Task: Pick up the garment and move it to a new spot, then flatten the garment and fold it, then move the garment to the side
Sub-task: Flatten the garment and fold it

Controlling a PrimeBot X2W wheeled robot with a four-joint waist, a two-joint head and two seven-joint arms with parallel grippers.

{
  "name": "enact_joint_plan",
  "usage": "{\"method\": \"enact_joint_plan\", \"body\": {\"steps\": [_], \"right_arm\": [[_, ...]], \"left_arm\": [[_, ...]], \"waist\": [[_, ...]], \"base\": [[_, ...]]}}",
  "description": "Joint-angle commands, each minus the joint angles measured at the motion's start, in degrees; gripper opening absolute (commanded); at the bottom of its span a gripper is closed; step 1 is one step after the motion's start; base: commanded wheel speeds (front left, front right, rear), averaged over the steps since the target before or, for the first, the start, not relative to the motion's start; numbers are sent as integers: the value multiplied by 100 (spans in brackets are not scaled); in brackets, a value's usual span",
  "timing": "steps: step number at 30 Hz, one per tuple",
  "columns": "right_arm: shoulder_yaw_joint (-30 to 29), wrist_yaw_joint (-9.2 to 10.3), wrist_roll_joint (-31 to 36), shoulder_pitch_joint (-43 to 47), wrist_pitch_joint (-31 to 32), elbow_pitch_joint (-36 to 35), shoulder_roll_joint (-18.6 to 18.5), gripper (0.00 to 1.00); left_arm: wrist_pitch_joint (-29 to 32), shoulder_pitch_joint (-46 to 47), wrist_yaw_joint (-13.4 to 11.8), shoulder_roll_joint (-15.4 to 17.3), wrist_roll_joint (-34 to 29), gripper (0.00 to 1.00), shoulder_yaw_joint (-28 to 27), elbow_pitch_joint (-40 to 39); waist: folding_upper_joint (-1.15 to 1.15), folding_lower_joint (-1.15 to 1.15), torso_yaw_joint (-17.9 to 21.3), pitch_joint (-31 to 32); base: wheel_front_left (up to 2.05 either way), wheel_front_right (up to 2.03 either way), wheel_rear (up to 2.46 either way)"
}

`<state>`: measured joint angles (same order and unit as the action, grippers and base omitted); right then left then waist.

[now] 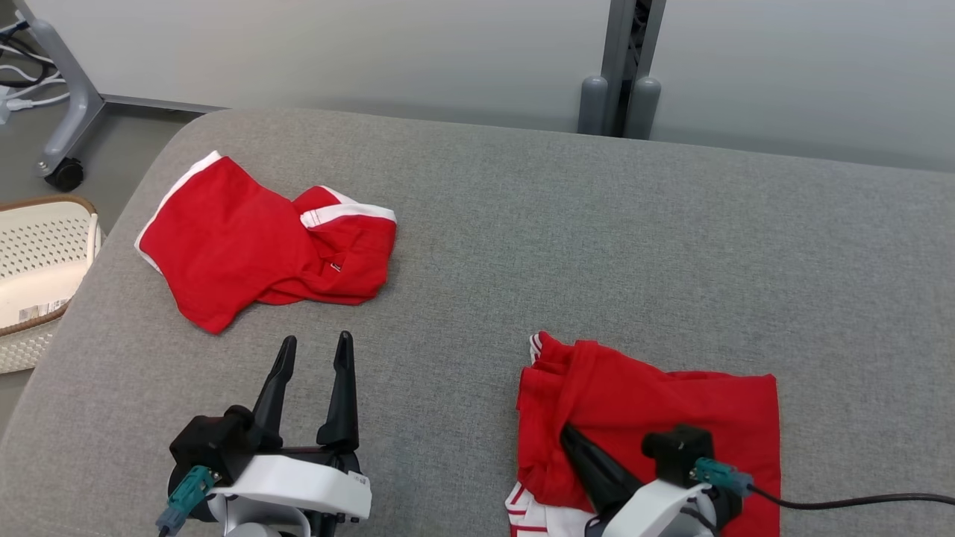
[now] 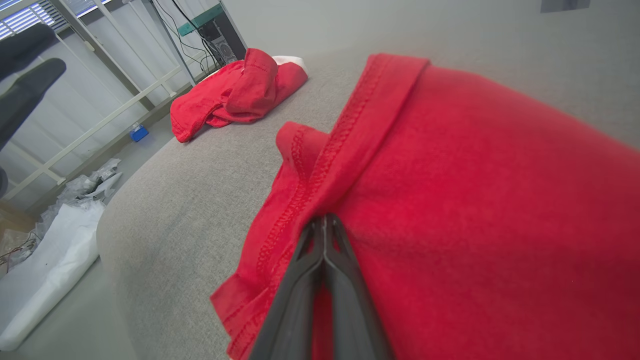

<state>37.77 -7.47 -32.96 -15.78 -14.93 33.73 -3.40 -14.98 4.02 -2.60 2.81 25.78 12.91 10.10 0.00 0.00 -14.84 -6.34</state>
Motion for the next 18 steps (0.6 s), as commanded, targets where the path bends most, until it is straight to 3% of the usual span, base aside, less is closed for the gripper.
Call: {"method": "enact_joint_plan", "body": {"steps": [1, 12, 18], "right_arm": [[112, -5, -79, -11, -30, -20, -14, 0], [1042, -9, -745, -97, 75, 305, -65, 0], [1205, -9, -1002, -159, 28, 328, -155, 0]], "left_arm": [[-21, 11, -27, 20, 25, 100, -3, 8], [-21, -34, -12, 20, -8, 100, -21, 21], [-21, -109, -18, 20, -34, 100, -37, 44]], "waist": [[0, 0, -18, 9], [0, 0, -81, 47], [0, 0, -14, 110]], "base": [[0, 0, 0], [0, 0, 0], [0, 0, 0]]}}
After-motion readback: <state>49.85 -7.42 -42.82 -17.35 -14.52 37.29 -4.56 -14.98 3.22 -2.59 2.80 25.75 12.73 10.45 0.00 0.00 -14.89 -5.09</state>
